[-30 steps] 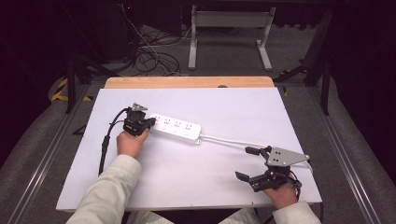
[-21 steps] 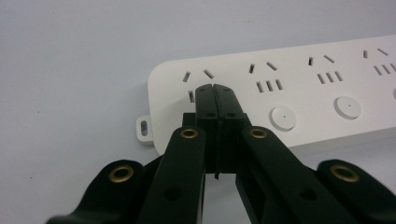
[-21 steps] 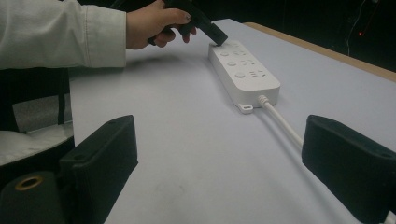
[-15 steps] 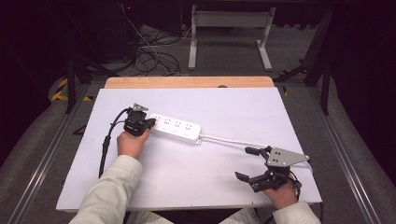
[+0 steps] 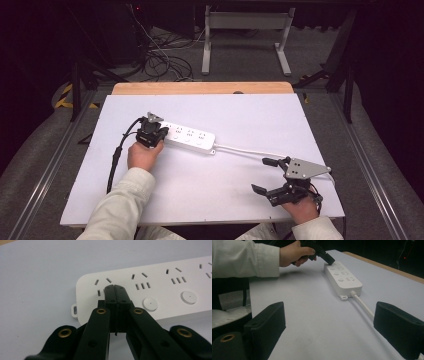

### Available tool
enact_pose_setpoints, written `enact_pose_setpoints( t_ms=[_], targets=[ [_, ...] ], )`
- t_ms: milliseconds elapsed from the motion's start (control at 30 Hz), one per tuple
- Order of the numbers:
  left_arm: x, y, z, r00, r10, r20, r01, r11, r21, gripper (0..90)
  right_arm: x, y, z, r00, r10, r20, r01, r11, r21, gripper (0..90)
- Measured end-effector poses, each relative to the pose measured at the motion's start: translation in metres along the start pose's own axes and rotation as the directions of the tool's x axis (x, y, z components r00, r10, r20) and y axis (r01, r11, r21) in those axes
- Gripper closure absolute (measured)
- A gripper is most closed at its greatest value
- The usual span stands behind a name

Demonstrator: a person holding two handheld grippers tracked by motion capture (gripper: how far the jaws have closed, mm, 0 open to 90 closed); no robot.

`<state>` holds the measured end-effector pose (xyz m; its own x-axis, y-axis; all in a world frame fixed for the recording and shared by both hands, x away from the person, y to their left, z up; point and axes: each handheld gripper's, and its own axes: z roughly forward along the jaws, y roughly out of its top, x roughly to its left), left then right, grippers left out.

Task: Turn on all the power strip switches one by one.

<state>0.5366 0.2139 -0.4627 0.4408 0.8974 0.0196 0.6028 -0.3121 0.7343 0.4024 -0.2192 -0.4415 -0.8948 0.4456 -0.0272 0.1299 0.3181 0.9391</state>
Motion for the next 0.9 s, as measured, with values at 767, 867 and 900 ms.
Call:
enact_pose_setpoints(
  t_ms=[767,867,900],
  targets=[
    [0.0009,-0.0079,0.0005,0.9991,-0.041,-0.001,0.041,0.9983,-0.042,90.0,0.0020,-0.0004,-0.0004,1.0000,-0.002,-0.007,0.002,1.000,0.001,10.9],
    [0.0009,-0.0076,0.0006,0.9991,-0.043,-0.004,0.043,0.9984,-0.037,90.0,0.0023,-0.0004,-0.0005,1.0000,-0.002,-0.009,0.002,1.000,0.000,10.9],
    [0.0003,-0.0076,0.0008,0.9989,-0.046,-0.009,0.046,0.9982,-0.040,90.0,0.0024,-0.0004,-0.0007,1.0000,-0.002,-0.009,0.002,1.000,0.001,10.9]
  ],
)
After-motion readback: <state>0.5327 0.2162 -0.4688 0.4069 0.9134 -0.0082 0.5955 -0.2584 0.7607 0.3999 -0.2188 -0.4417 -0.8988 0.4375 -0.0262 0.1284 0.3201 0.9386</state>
